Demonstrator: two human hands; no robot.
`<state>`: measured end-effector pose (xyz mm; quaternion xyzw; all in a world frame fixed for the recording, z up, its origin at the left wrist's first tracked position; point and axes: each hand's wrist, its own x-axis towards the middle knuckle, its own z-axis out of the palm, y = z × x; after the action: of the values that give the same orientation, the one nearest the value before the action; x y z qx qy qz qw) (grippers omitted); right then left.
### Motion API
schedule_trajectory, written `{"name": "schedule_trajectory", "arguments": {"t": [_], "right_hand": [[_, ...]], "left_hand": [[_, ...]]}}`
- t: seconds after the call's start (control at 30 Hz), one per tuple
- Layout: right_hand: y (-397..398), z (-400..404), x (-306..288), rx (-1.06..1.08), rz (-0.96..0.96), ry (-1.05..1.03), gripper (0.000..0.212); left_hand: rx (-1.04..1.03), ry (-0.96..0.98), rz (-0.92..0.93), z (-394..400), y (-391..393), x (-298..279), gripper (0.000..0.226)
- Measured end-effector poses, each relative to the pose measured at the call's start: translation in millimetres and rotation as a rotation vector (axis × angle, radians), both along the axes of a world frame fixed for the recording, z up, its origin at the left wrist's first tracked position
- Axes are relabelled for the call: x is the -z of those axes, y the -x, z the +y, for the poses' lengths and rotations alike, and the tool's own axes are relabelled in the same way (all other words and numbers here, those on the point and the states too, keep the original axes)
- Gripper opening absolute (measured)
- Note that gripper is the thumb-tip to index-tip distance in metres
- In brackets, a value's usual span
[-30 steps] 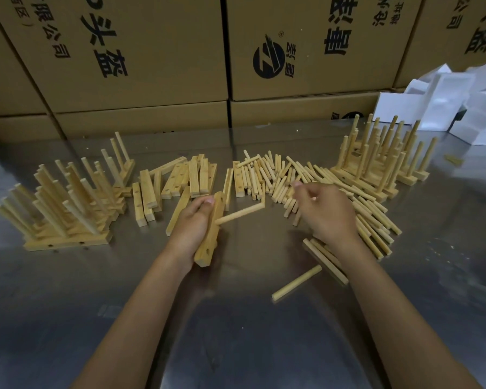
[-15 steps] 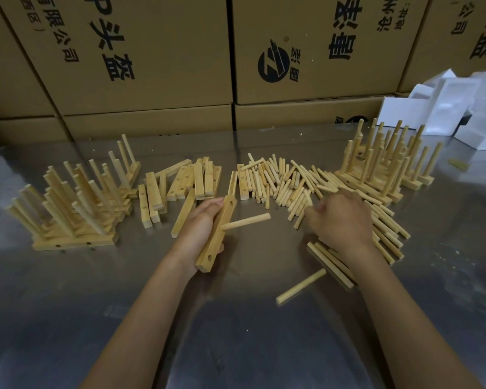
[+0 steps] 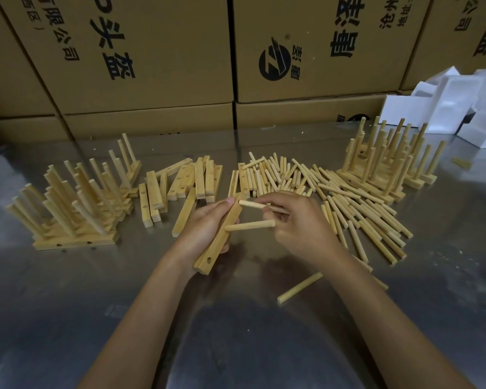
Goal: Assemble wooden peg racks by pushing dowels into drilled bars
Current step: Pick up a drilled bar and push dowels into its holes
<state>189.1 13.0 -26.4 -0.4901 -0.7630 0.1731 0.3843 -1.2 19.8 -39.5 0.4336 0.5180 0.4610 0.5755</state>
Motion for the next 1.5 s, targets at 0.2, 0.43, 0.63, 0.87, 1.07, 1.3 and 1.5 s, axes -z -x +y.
{"name": "schedule_trajectory", "arguments": {"t": [0.2, 0.43, 0.63, 0.87, 1.07, 1.3, 1.5], "right_hand": [[-1.0, -0.3, -1.2, -0.052, -0.181, -0.225, 0.023], [2.6, -2.0, 0.3, -0.073, -0.246, -0.284, 0.011], [2.7, -0.5, 5.0, -0.083, -0.211, -0.238, 0.013], [-0.3, 5.8, 11.8, -0.076, -0.11, -0.136, 0.017], [-1.1, 9.8, 14.7, -0.01, -0.056, -0.141, 0.018], [-11.9, 10.4, 4.2, 0.068, 0.251, 0.078, 0.045], [-78.3, 29.6, 11.1, 0.674, -0.268, 0.17, 0.027]], "left_hand": [[0.023, -0.085, 0.169, -3.2, 0.5, -0.7, 0.029], [0.052, -0.146, 0.323, -9.2, -0.5, -3.4, 0.024], [0.089, -0.192, 0.378, -8.9, -1.5, -2.7, 0.02], [0.09, -0.153, 0.375, -3.9, -1.2, -2.6, 0.029], [0.144, 0.013, 0.144, -1.6, -0.3, -1.2, 0.025], [0.178, 0.082, 0.12, 1.0, 12.5, 0.8, 0.037], [0.09, 0.109, -0.027, 2.7, 16.2, -1.9, 0.037]]}}
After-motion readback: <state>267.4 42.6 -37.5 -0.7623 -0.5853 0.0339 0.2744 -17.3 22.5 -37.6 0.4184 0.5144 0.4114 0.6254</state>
